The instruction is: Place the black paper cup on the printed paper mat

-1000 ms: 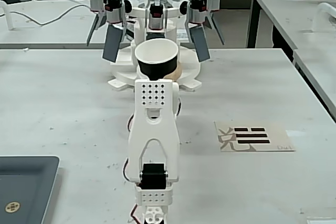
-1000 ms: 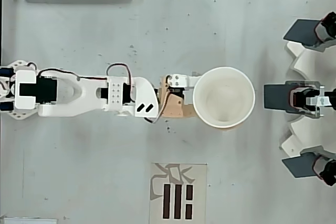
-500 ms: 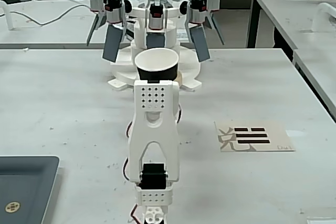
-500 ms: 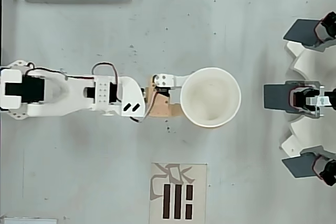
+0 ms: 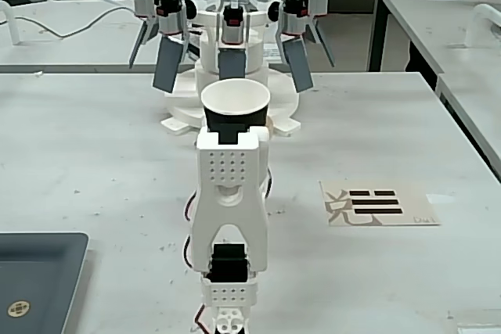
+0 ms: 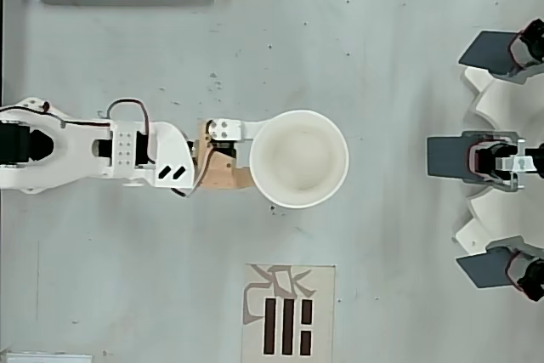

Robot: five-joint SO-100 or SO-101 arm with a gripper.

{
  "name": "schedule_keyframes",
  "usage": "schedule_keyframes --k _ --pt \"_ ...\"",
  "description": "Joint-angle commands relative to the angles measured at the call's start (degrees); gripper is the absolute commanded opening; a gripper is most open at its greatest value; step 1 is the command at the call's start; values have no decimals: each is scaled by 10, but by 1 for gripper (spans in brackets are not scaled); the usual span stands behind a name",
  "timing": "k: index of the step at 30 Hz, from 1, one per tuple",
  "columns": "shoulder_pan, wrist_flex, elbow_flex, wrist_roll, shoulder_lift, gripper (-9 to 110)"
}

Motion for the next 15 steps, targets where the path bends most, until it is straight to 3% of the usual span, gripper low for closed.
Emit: schedule_keyframes --k 1,15 --pt "5 -19 30 8 64 10" --pt "23 -40 163 11 169 9"
